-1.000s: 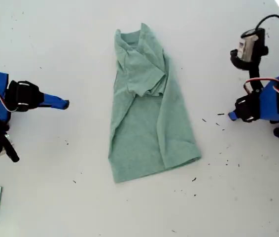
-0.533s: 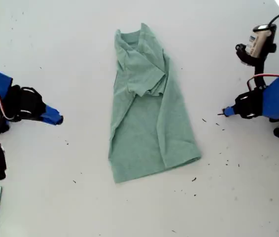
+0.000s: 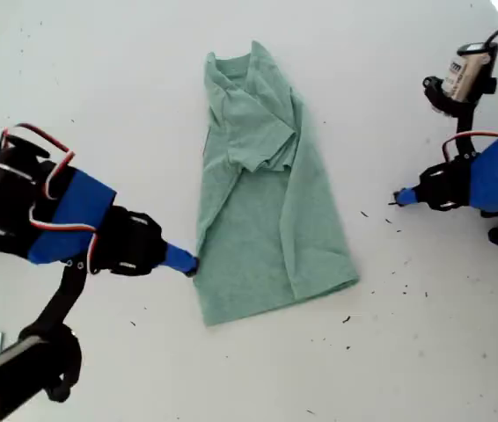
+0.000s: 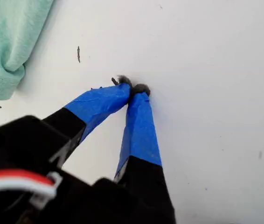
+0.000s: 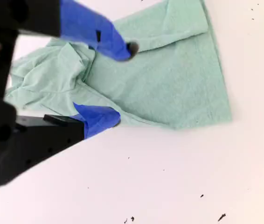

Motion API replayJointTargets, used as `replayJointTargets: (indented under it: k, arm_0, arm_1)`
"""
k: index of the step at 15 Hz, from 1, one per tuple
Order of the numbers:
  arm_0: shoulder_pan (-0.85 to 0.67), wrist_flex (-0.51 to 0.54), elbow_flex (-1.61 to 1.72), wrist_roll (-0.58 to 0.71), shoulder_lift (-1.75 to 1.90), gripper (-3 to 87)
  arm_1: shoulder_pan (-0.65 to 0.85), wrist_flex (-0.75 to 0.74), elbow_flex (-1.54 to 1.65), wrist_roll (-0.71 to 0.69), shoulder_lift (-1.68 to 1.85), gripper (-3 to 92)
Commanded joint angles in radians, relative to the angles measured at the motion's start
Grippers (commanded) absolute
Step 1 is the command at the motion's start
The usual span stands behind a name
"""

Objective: Fold t shirt

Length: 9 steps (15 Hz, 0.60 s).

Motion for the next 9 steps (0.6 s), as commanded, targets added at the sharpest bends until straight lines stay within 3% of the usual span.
replayJointTargets:
  k: [1, 2, 5, 6, 7, 8, 9]
  arm_0:
    - [-0.002, -0.031, -0.031, 0.003, -0.064, 27.6]
    - [-0.005, -0.066, -0.021, 0.008, -0.132, 27.7]
    - [-0.017, -0.299, 0.087, 0.014, -0.299, 24.8]
    - [-0.020, -0.325, 0.086, 0.009, -0.362, 23.3]
    - [-0.021, -0.364, 0.086, 0.008, -0.414, 17.5]
    - [-0.023, -0.402, 0.092, 0.005, -0.451, 0.4]
    - [-0.028, -0.428, 0.101, 0.014, -0.466, -0.2]
  arm_1:
    - [0.008, 0.037, 0.015, -0.009, 0.069, 2.4]
    - [0.006, 0.052, 0.023, -0.009, 0.104, 2.5]
    - [0.002, 0.072, 0.032, -0.008, 0.146, 2.5]
    - [-0.002, 0.072, 0.034, -0.009, 0.152, 2.5]
    - [-0.003, 0.075, 0.034, -0.014, 0.158, 2.5]
    - [-0.003, 0.078, 0.037, -0.017, 0.169, 2.5]
    - [-0.005, 0.084, 0.040, -0.020, 0.181, 2.5]
